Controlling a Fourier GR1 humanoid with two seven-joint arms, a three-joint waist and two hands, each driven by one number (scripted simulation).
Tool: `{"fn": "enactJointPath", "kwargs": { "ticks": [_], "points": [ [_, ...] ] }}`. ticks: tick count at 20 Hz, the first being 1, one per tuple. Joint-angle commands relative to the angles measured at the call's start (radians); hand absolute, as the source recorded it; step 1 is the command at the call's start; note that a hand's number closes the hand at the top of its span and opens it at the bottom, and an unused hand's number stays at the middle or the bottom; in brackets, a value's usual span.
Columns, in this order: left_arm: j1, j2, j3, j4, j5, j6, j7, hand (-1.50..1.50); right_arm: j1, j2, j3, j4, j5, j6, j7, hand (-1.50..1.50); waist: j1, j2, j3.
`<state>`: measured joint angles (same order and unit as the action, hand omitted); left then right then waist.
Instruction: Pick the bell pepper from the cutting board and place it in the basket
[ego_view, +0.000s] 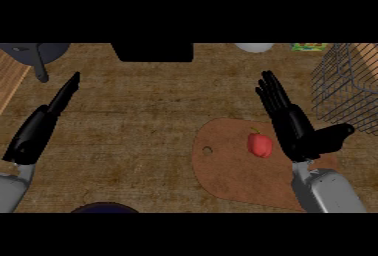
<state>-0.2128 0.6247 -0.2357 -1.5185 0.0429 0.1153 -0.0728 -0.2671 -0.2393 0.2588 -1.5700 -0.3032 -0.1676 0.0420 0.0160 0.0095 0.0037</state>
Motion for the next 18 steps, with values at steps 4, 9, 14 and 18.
{"fn": "enactJointPath", "kwargs": {
  "ticks": [4,9,14,18],
  "points": [
    [0.05,-0.096,0.086,0.061,0.127,0.031,0.099,0.0,-0.206,-0.165,-0.178,0.044,-0.041,0.171,-0.092,1.5,0.01,-0.001,-0.003],
    [0.038,-0.168,0.096,0.104,0.212,0.029,0.175,0.0,-0.223,-0.331,0.114,0.005,0.324,0.325,-0.237,-1.5,0.037,0.01,-0.008],
    [0.023,-0.171,0.142,0.152,0.249,0.026,0.211,0.0,-0.2,-0.072,0.325,0.019,0.66,-0.028,-0.239,-1.5,0.003,-0.007,-0.005],
    [0.005,-0.153,0.156,0.143,0.246,0.007,0.246,0.0,-0.34,0.07,0.357,0.077,0.779,-0.058,0.094,-1.5,-0.005,-0.012,-0.005]
  ]
}}
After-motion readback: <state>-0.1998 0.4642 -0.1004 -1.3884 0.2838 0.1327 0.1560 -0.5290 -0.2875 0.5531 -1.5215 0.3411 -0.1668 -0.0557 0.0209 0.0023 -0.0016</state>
